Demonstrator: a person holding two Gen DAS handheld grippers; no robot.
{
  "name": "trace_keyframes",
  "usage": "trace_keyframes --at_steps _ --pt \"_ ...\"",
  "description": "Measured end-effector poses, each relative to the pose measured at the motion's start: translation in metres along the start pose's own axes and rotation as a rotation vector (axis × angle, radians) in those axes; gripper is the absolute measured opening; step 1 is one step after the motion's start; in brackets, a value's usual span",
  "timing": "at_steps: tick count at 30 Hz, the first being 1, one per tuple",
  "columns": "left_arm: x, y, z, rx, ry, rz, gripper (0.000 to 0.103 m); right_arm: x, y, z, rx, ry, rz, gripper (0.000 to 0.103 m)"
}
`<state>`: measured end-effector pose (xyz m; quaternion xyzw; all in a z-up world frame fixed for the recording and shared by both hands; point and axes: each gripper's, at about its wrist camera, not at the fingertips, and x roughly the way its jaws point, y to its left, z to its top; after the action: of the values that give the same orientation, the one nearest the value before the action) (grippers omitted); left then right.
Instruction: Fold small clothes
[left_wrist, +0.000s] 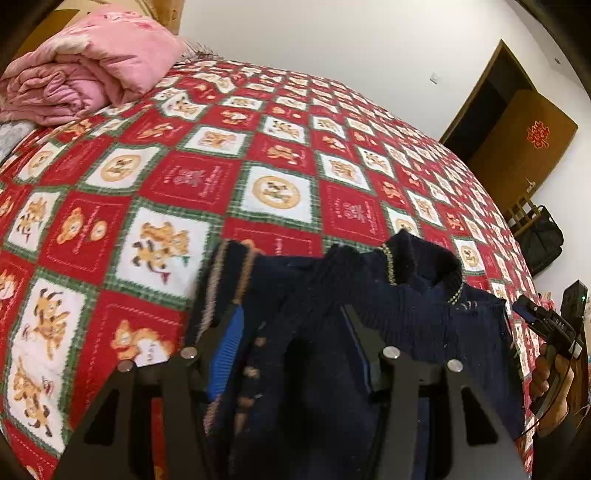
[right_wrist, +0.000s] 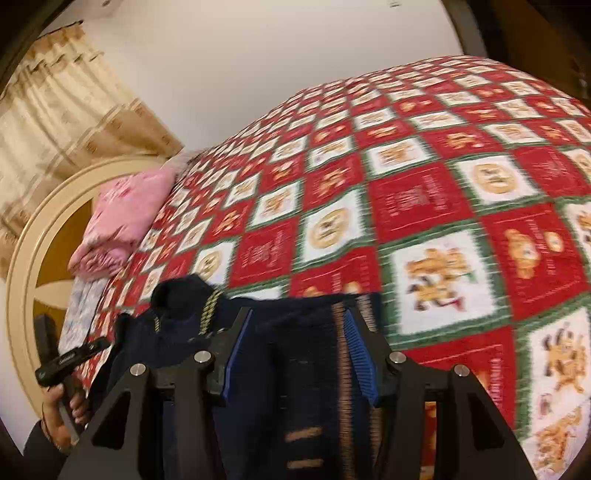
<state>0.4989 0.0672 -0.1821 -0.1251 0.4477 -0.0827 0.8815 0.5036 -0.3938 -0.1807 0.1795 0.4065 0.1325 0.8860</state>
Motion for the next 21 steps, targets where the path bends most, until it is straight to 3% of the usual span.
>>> trace_keyframes --at_steps 2,4,6,8,10,13,16,21 --pt "0.005 -0.006 0.001 0.016 -0.001 0.009 0.056 0.018 0.009 -0.002 -0.039 0.069 -0.017 0.039" --pt "0.012 -0.010 0.001 0.044 0.005 0.067 0.056 0.036 0.014 -0.008 -0.075 0.130 -0.086 0.009" --pt "0.020 -0.008 0.001 0.038 0.013 0.099 0.056 0.038 0.016 -0.009 -0.081 0.127 -0.118 0.008" --pt "0.017 0.000 0.003 -0.004 -0.001 0.082 0.055 0.017 0.019 0.000 -0.078 0.024 -0.124 0.008" --pt "0.011 0.006 0.006 -0.024 -0.036 0.081 0.056 0.009 0.010 0.009 -0.024 -0.011 -0.123 0.007" --pt "0.020 0.013 0.004 -0.040 -0.002 0.091 0.056 0.031 -0.002 0.005 -0.054 0.034 -0.244 0.007" --pt "0.025 0.013 -0.003 -0.050 0.023 0.083 0.056 0.040 -0.002 0.002 -0.088 0.032 -0.271 0.007" --pt "0.017 0.005 -0.019 0.020 0.019 0.141 0.057 0.047 0.012 0.005 -0.168 0.075 -0.332 0.008"
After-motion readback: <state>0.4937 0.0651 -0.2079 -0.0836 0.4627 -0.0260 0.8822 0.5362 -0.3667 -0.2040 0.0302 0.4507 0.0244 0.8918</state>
